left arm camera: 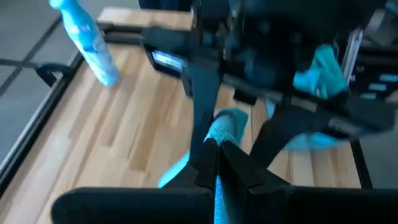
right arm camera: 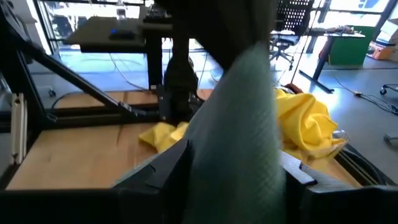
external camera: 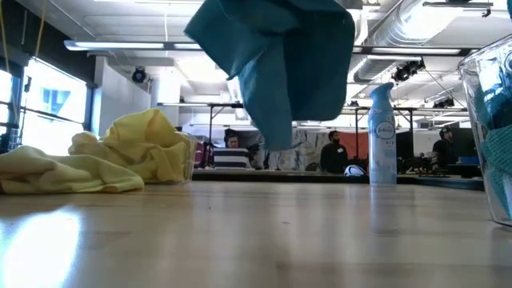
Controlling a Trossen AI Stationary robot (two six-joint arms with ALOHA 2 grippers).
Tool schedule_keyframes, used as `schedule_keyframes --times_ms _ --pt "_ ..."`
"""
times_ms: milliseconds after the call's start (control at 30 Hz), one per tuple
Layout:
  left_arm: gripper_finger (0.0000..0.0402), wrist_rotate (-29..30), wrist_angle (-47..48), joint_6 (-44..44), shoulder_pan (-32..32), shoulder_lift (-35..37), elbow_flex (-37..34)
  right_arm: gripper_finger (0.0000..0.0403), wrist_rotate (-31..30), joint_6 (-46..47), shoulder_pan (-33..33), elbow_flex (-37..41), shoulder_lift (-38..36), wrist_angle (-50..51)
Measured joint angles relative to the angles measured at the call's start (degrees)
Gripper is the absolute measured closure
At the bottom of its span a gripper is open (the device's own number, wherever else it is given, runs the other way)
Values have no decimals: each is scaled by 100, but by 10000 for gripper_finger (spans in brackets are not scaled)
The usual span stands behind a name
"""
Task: Sort microfiber towel by color & place in baskets
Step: Put the blue towel into the bottom transparent bin
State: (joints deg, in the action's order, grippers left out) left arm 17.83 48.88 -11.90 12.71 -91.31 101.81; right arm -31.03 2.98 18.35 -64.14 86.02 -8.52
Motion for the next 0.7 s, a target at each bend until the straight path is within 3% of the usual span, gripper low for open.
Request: schedule_keyframes --times_ms 133,300,467,700 --pt "401 -12 -297 4 4 -7 6 269 63 248 0 0 0 232" --pt "398 -231 -241 -263 7 -11 3 384 331 352 0 0 -5 722" --pt "365 -396 123 -712 9 4 6 376 411 1132 103 -2 -162 1574" --pt "298 -327 559 -756 9 2 6 391 815 2879 662 4 -1091 2999"
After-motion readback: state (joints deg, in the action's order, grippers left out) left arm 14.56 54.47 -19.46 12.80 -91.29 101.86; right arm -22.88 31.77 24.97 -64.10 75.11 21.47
